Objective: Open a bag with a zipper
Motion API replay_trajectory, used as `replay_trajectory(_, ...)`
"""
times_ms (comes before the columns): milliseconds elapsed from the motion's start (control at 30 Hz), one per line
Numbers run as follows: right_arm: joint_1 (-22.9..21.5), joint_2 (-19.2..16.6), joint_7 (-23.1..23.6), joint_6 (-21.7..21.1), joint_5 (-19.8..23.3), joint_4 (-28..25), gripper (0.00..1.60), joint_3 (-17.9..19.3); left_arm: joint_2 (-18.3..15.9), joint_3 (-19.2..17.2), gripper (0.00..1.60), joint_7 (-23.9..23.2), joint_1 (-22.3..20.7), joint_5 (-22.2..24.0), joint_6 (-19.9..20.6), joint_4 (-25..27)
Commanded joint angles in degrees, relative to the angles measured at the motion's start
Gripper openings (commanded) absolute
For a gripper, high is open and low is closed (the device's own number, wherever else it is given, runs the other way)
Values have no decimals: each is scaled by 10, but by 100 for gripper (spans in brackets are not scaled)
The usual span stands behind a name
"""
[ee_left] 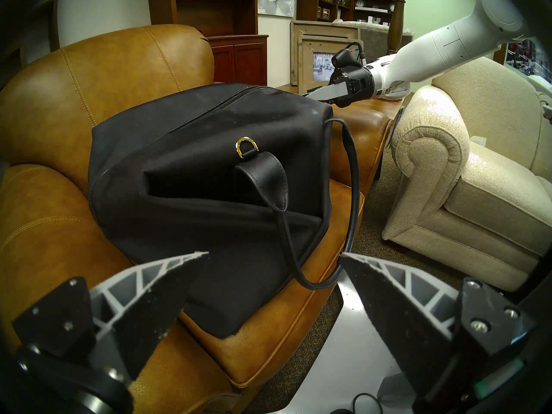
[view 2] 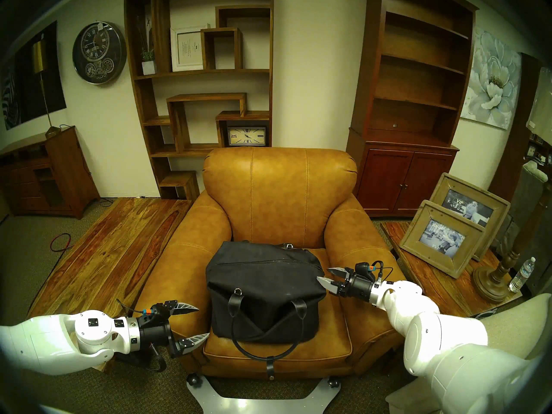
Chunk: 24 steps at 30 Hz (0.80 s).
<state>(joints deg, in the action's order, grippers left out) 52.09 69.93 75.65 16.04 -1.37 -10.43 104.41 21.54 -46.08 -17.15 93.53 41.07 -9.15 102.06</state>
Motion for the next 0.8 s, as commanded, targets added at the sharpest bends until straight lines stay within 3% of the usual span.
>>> replay_trajectory(0,-28,-3,-4,1,-1,6,160,0,0,-2,160,-1,-2,0,-4,4)
replay_trajectory(767,-41,-9,6,35,-10,18,160,-2,-1,2,160,0,-4,1,-6,5)
